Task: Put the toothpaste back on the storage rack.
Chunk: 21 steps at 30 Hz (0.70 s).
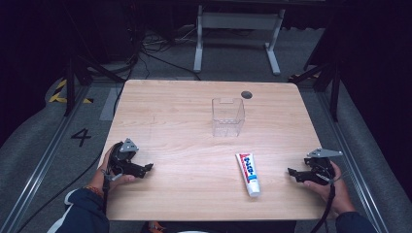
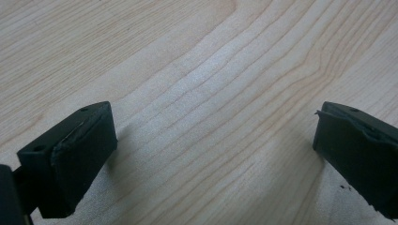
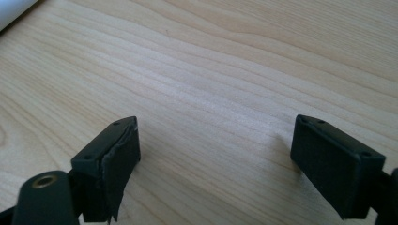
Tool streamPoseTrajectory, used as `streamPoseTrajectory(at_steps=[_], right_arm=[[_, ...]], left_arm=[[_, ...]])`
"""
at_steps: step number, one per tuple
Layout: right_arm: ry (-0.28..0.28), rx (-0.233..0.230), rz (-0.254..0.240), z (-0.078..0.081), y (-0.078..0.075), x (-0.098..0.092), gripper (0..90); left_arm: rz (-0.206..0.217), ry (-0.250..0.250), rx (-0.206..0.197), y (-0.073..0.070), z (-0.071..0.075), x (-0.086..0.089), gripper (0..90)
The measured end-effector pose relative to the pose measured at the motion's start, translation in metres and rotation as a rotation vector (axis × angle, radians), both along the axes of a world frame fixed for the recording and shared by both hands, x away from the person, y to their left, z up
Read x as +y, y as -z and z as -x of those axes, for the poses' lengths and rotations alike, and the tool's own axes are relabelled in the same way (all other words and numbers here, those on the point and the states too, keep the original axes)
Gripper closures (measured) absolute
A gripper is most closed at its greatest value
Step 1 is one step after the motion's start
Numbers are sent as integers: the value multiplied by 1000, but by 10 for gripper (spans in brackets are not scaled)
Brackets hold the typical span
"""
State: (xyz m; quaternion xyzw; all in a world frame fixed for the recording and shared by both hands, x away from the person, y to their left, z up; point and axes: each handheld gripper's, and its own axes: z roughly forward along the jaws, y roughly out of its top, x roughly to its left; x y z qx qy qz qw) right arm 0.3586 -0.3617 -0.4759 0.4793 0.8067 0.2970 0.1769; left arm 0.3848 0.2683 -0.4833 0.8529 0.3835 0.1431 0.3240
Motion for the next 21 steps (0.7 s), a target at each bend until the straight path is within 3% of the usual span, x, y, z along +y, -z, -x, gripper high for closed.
streamPoseTrajectory(at_steps=[3,16,21], right_arm=[[11,1,23,2,-2,4,187],[-28,20,13,10,-11,25,228],[-46,6,17,13,-16,32,230]], left_arm=[[0,0,0,0,0,0,4],[-9,5,-9,0,-1,0,4],[-8,4,-6,0,-1,0,4]])
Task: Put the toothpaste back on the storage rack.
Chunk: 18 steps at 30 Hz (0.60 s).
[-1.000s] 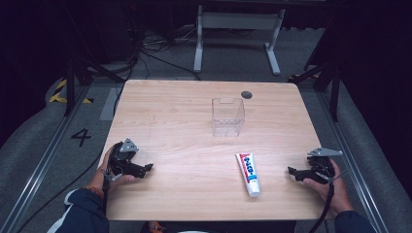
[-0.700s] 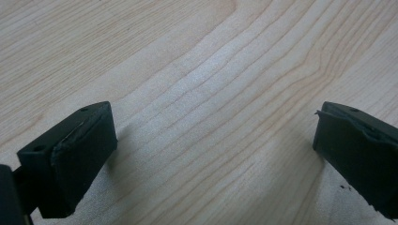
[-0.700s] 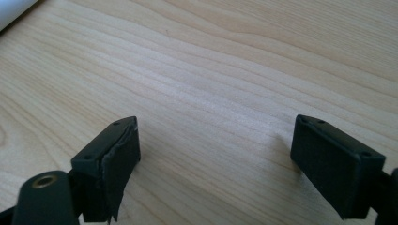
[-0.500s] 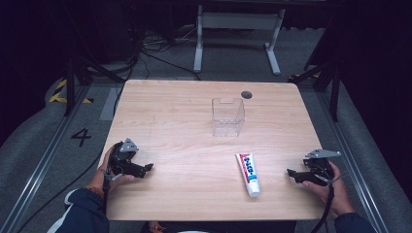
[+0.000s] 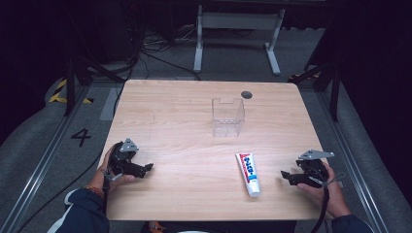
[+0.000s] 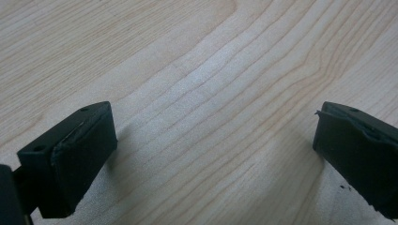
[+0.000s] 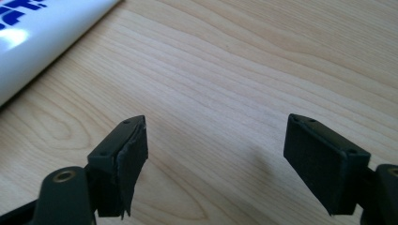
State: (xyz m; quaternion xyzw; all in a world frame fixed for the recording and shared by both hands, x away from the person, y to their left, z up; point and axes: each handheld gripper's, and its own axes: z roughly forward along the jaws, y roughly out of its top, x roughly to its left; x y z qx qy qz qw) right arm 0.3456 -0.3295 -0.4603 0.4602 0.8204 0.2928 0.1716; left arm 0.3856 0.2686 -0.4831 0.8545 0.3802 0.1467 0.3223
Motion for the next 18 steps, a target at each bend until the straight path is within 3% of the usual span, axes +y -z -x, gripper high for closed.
streamPoseTrajectory(at_steps=[18], right_arm=[[-97,-37,-13,3,-21,38,245]], left_arm=[[1,-4,1,0,0,0,4]])
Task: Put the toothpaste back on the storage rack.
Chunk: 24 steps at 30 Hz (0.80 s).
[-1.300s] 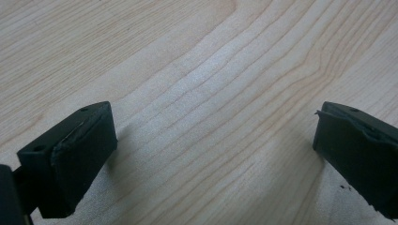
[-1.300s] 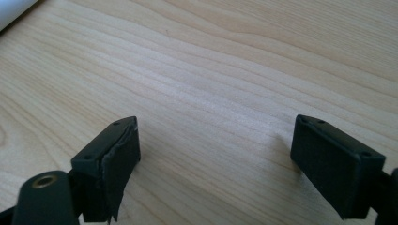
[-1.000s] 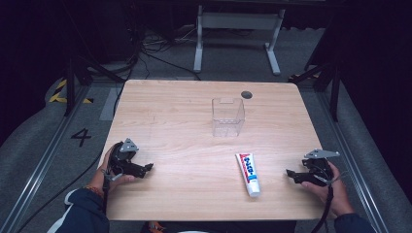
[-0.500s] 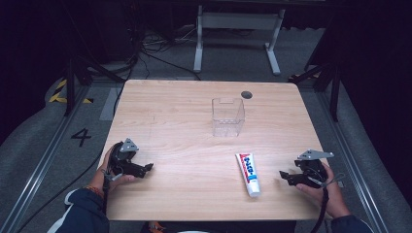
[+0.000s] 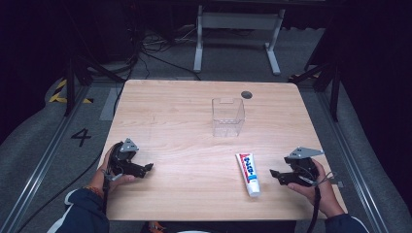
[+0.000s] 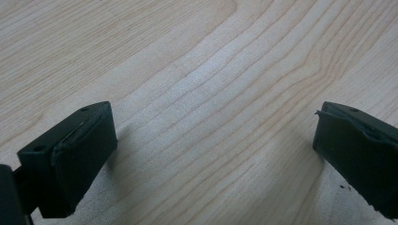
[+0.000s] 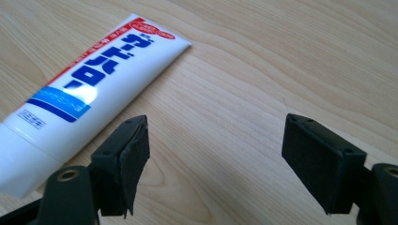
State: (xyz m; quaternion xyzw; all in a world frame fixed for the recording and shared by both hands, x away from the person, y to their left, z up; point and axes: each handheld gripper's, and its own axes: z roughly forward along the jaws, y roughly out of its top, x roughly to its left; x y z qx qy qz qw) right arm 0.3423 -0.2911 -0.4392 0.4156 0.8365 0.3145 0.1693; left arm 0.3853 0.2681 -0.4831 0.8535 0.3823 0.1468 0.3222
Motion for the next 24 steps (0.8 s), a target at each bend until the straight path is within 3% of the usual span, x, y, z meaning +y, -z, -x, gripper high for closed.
streamPoseTrajectory(at_steps=[15,21,24], right_arm=[[-90,-14,-22,-6,-19,46,254],[-135,24,4,-12,-10,70,255],[-120,62,27,-18,-3,77,256]], left_arm=[[10,-12,9,0,1,-1,5],[10,-12,9,0,1,-1,5],[10,-12,9,0,1,-1,5]])
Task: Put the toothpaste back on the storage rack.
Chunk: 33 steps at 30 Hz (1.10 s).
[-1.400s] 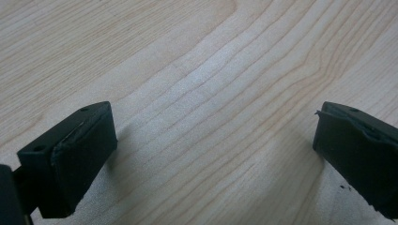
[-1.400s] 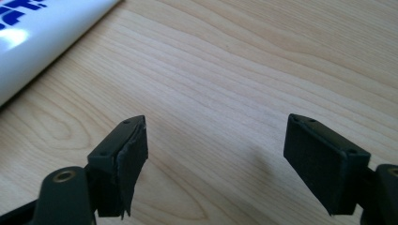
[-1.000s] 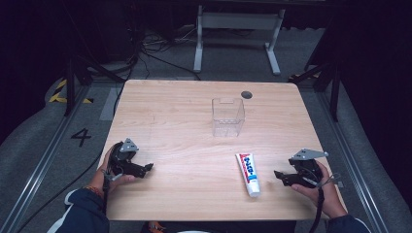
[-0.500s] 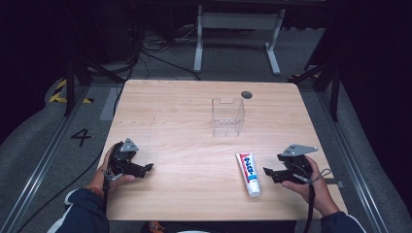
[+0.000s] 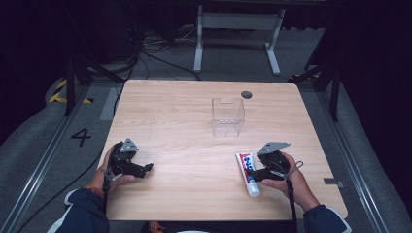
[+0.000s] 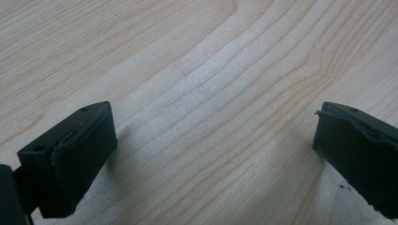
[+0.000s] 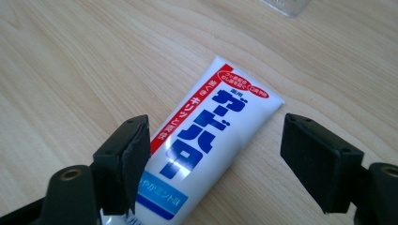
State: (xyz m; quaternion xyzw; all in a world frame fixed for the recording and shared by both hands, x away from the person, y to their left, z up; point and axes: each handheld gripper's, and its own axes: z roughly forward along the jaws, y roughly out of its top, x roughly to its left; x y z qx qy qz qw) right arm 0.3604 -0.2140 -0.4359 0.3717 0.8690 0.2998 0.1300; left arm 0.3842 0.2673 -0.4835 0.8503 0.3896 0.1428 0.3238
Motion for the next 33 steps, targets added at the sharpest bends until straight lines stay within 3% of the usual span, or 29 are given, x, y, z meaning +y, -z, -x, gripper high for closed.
streamPoseTrajectory(at_steps=[6,18,27,33], right_arm=[[4,47,-14,-7,7,5,229],[20,177,56,-22,17,20,187],[22,187,128,-29,20,31,228],[29,186,147,-30,20,34,247]], left_arm=[[0,0,0,0,0,0,5],[0,0,1,0,0,0,4],[0,0,1,0,0,0,5],[-1,0,1,0,0,0,4]])
